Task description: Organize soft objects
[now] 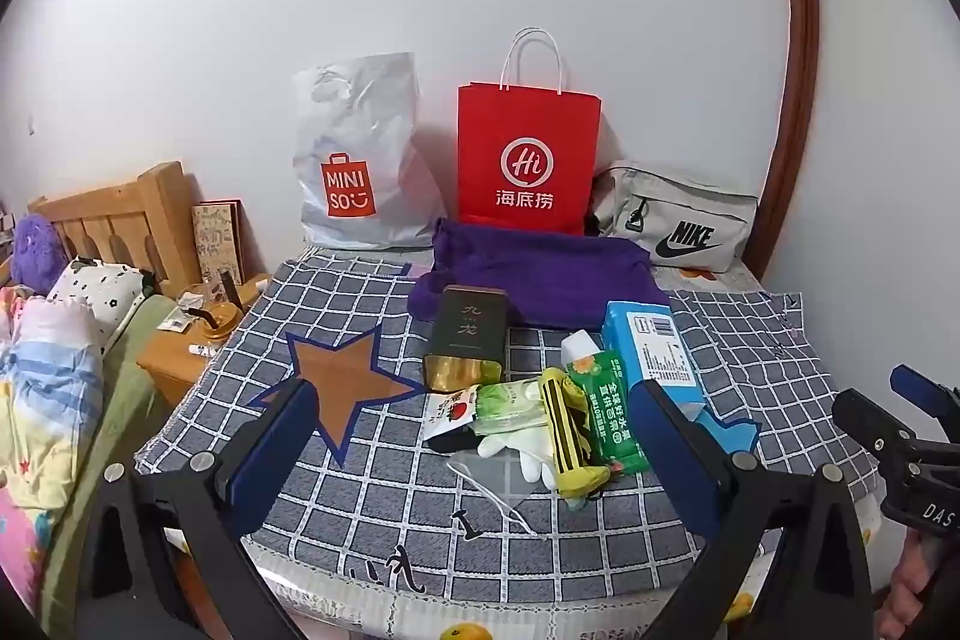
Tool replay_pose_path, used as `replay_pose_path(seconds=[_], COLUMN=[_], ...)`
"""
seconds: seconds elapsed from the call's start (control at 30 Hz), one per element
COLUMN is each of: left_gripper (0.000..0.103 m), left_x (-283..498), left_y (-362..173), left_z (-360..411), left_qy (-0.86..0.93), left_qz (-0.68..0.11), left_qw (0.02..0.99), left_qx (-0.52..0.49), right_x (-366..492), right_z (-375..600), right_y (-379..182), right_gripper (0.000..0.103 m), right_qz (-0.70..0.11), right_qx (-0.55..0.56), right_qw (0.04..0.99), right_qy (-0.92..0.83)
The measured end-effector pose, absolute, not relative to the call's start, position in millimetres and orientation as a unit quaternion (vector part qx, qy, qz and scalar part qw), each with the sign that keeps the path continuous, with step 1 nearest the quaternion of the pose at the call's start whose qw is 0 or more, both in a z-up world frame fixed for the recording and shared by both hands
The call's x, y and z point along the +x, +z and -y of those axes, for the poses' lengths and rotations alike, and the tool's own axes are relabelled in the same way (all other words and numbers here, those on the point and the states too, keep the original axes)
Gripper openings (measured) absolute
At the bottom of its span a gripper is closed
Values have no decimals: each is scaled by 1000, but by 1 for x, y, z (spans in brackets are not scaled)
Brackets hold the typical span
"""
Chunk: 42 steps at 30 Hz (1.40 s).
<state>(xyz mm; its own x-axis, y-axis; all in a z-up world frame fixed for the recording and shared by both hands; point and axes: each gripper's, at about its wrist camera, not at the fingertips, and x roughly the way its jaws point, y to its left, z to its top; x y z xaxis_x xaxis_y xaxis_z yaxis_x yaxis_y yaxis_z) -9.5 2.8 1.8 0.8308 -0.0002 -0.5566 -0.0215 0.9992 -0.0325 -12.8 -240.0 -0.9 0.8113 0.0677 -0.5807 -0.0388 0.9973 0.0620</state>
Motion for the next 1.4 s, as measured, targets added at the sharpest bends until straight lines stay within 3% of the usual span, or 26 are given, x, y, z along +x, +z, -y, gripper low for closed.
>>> replay_pose_path(seconds=[1.4], left_gripper=[103], left_x=[-13], left_y=[6], left_z=[1], left_qy=[6], left_qz=[-289], left_qw=[957], left_qx=[-4], right_x=[-17], right_z=[238], right_y=[2], right_gripper=[103], right_qz=[-282], right_qx=[55], right_qw=[956], right_qy=[57])
